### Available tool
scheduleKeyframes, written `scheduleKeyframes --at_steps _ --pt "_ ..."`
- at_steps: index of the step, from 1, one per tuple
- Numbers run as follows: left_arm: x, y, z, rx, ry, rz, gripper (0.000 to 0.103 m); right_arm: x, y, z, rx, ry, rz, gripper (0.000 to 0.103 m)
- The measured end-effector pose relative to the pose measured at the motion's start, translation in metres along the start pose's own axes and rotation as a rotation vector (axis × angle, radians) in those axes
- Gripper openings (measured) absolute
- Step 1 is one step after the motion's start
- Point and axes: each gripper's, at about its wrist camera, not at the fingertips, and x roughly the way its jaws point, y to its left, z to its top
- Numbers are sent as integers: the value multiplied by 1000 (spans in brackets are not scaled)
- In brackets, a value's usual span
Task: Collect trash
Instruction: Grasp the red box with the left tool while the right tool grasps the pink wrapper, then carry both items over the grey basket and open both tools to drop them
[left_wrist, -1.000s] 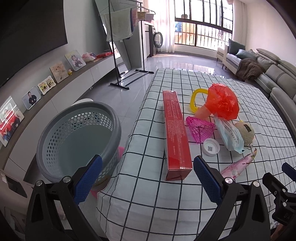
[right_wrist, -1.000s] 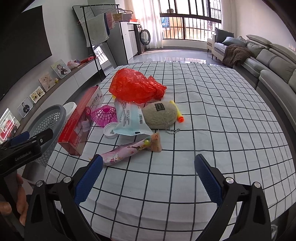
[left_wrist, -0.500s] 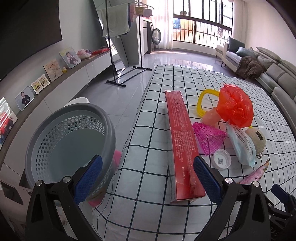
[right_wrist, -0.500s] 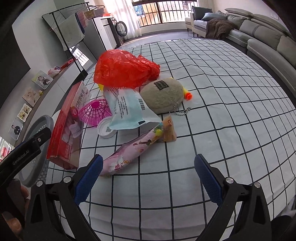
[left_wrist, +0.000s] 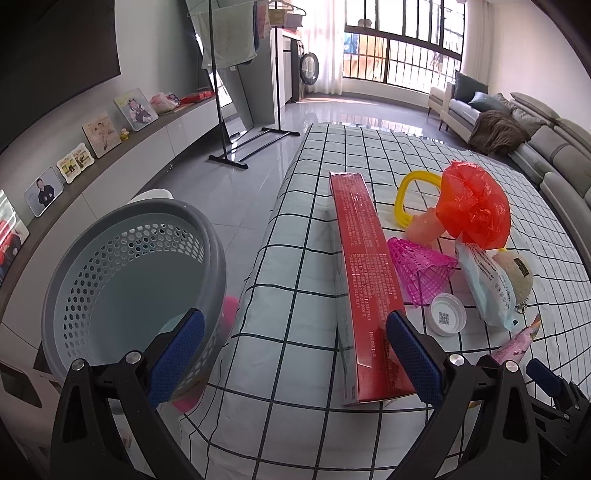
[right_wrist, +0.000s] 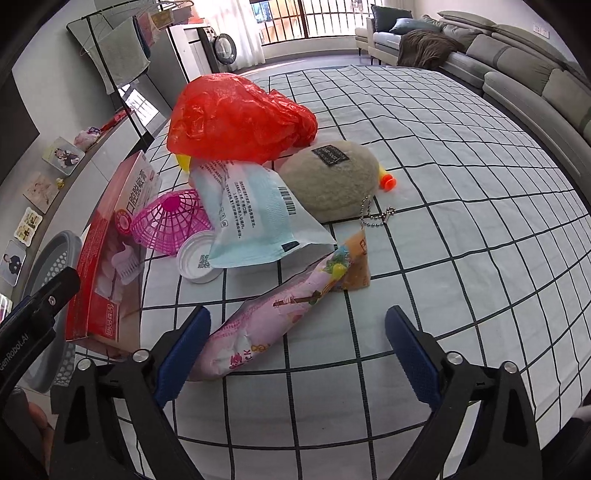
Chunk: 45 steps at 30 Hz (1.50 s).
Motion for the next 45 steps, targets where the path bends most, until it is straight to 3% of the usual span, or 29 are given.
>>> scheduleKeyframes --at_steps 2,7,13,16,26,28,33,45 --pt "0 -1 0 1 4 -4 97 0 1 -1 -9 3 15 71" --pt "0 -7 -1 9 12 -1 97 -6 4 -2 -55 -10 45 39" --pt "0 -15 0 -1 26 -23 97 -18 -7 -9 -95 -40 118 23" --pt "3 -22 1 -1 39 -31 97 -26 -15 -11 -129 -76 91 22" --pt "32 -46 5 26 76 -10 96 -30 -41 -17 -117 -78 133 21" --pt "33 -49 3 33 70 -7 90 -31 -44 -17 -120 -79 138 21" --pt "41 -51 -4 30 103 -43 34 -31 -44 -18 -121 -80 150 21" --pt "-9 -20 -10 -7 22 -52 34 -53 -30 -18 -163 -115 169 21"
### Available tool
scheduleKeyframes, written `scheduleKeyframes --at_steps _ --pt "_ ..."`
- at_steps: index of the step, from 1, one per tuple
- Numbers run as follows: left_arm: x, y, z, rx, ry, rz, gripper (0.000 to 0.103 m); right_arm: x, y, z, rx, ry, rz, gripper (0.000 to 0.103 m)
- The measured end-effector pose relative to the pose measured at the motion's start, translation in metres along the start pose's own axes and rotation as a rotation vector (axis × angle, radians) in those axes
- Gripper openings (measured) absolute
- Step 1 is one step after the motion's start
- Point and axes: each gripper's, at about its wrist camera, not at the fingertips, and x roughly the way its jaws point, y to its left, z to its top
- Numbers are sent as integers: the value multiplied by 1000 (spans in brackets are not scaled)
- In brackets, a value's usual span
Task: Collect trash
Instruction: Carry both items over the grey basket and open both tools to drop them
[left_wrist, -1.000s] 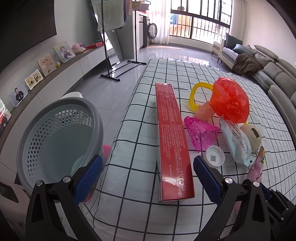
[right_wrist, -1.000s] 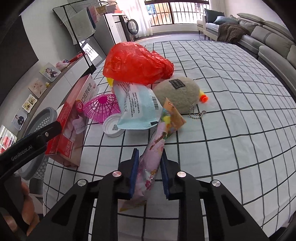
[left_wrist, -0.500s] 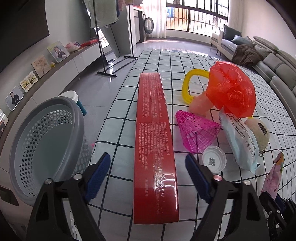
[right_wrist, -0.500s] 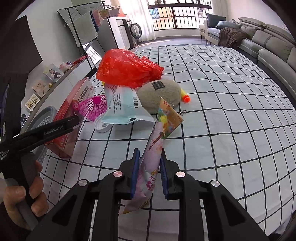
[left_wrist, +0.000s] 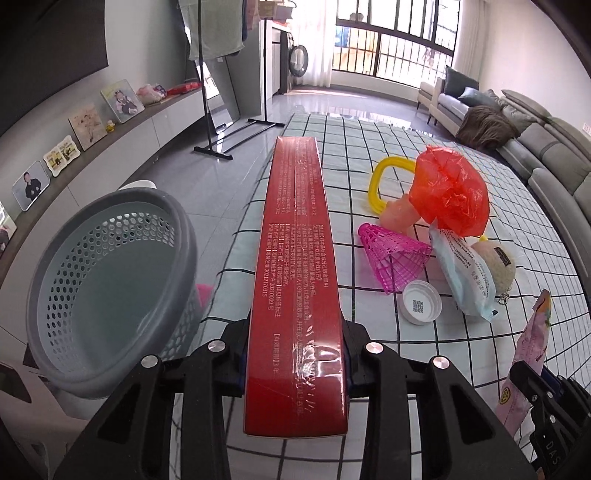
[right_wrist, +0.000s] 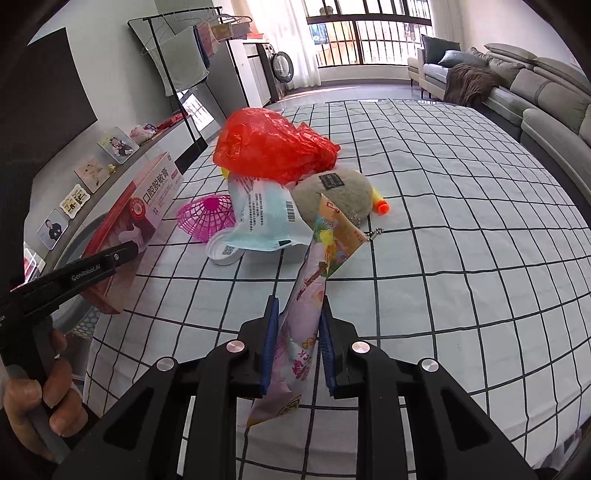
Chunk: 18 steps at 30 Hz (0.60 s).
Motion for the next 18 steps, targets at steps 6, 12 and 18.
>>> scheduleKeyframes --at_steps 6,12,18 --pt "-41 41 2 -17 -62 43 34 -15 48 21 -93 -33 60 21" --pt "-61 101 -3 -51 -76 114 34 -2 127 40 -233 -24 160 21" --pt "-61 163 -10 -102 -62 172 34 24 206 50 -367 4 260 21"
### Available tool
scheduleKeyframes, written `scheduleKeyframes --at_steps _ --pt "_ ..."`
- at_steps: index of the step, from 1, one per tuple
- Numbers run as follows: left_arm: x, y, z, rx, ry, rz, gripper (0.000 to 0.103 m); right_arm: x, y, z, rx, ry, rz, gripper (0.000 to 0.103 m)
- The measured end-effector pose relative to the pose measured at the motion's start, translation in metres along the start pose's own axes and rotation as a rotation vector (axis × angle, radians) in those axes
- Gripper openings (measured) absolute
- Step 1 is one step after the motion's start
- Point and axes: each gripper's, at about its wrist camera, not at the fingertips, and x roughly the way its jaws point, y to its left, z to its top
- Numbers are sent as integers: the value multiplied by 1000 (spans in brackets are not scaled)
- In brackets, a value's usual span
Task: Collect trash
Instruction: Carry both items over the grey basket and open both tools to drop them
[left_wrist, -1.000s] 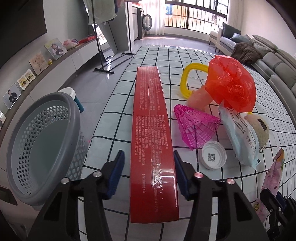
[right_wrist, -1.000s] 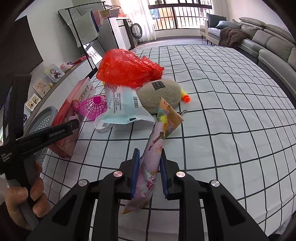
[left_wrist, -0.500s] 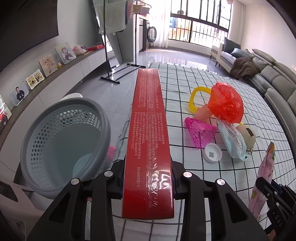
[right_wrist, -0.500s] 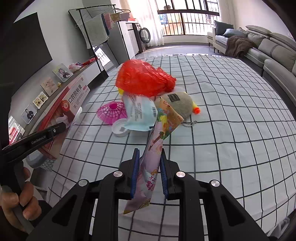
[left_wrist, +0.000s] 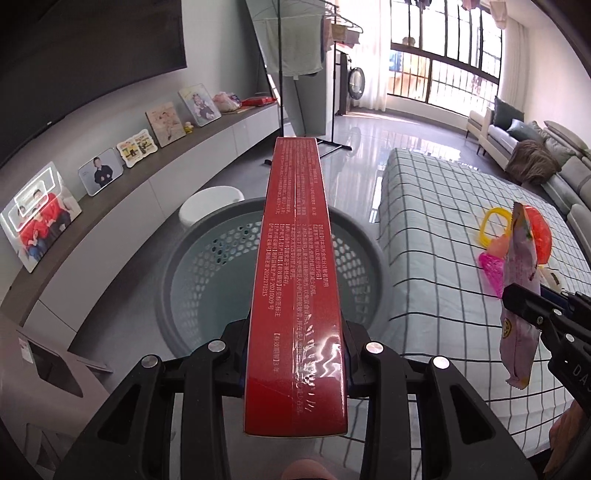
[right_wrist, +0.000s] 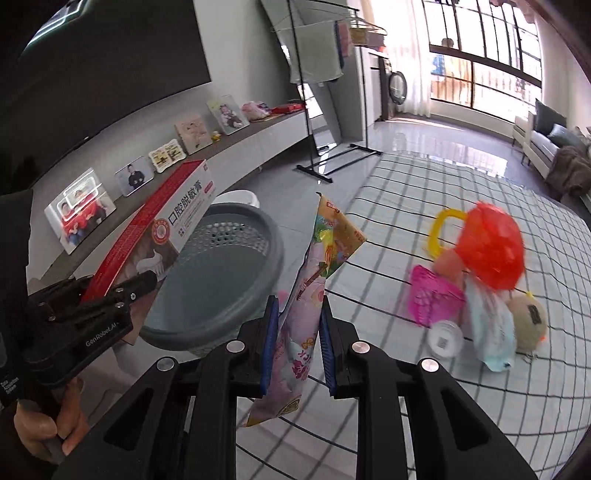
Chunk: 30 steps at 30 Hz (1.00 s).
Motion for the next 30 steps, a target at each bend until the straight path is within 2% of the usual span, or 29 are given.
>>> scheduleKeyframes --at_steps 4,12,18,24,25,26,27,28,30 --pt "13 27 -3 -31 28 14 34 29 31 16 -61 43 65 21" --pt "38 56 -8 -88 64 20 34 78 60 39 -103 110 167 21" --pt "53 59 -6 -100 86 7 34 105 67 41 -108 158 194 21" --pt "59 62 -6 -112 93 8 36 113 68 42 -112 159 195 24" --pt "58 62 -7 -113 92 13 37 113 68 43 -112 154 190 31" --pt "58 62 -7 -114 90 16 46 112 67 43 -110 142 187 35" --pt "57 65 -6 -117 83 19 61 109 66 43 -106 128 181 46" --pt "55 66 -6 -123 71 23 66 107 65 43 -103 118 174 50" --pt "49 66 -6 -127 52 31 69 106 63 43 -100 115 166 50"
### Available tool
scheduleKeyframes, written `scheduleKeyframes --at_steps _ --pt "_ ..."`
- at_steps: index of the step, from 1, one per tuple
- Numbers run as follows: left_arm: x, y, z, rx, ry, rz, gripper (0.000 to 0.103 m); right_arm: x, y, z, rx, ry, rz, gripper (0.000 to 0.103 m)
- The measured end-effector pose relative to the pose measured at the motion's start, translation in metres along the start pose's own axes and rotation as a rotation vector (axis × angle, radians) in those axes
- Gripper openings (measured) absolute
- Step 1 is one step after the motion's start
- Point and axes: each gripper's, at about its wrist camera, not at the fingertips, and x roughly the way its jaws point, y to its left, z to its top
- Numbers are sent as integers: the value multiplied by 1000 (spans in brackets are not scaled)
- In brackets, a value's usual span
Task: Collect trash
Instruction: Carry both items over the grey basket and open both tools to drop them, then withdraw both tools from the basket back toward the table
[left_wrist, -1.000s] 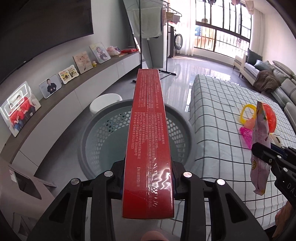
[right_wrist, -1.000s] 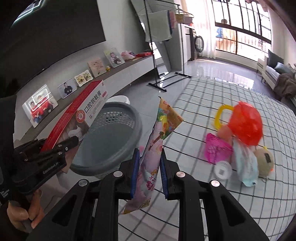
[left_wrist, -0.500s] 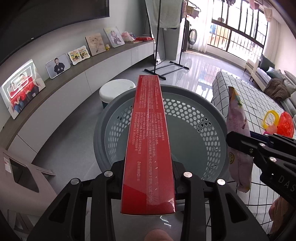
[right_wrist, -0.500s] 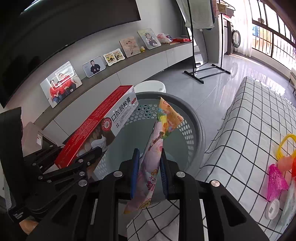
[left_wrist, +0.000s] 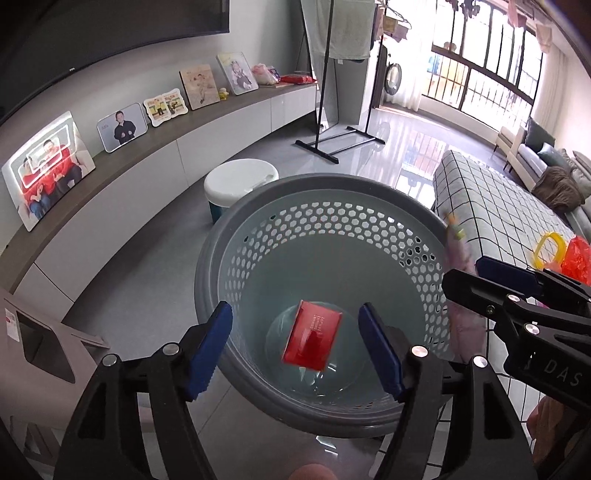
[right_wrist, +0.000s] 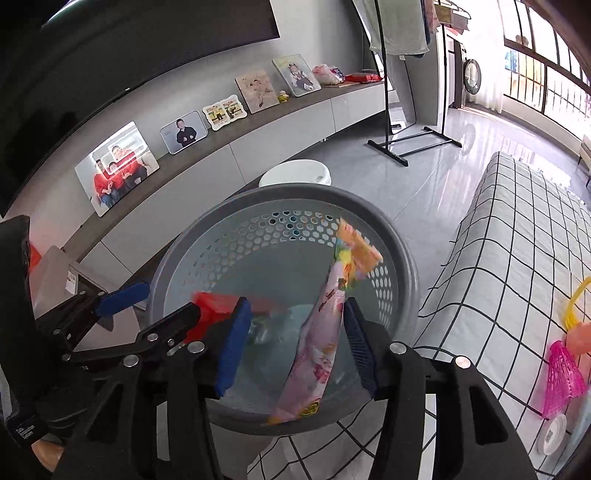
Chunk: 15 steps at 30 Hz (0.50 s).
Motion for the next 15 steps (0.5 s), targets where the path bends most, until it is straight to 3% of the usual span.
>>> scheduleKeyframes --at_steps 8,15 --pt "-7 0 1 -5 -6 10 69 -10 1 -5 2 -19 -10 50" --pt "-19 -2 -1 -5 -30 21 80 -24 -4 -13 26 -40 -22 50"
